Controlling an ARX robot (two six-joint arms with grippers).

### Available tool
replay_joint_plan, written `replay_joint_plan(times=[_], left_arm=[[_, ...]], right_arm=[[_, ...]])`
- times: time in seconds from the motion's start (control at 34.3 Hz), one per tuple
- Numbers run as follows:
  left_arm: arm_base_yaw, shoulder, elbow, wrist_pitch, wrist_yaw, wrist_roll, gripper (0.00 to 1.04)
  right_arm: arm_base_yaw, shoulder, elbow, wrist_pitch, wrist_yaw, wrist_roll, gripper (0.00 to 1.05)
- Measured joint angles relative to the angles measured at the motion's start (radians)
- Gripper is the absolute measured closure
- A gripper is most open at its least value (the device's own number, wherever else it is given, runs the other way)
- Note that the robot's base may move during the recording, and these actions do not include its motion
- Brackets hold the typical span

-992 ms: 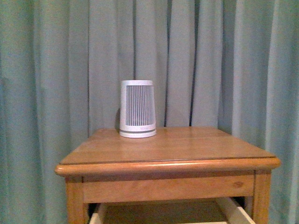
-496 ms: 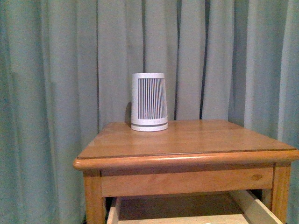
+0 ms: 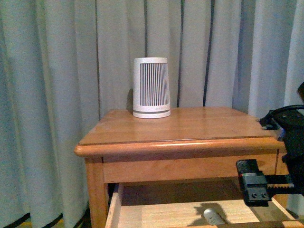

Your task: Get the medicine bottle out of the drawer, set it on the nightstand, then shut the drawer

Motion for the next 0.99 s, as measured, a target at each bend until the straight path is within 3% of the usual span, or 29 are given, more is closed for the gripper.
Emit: replay_joint_plan(times=[0.44,0.99], left_arm=[[0.000,0.000,0.000,0.000,0.000,0.000,0.07],[0.000,0.000,0.000,0.000,0.000,0.000,0.07]], right_arm=[[0.031,0.305,0.195,-0.033,-0.038,0.047,0.07],[0.083,0.305,0.197,-0.177,0.050,0.146,0.07]])
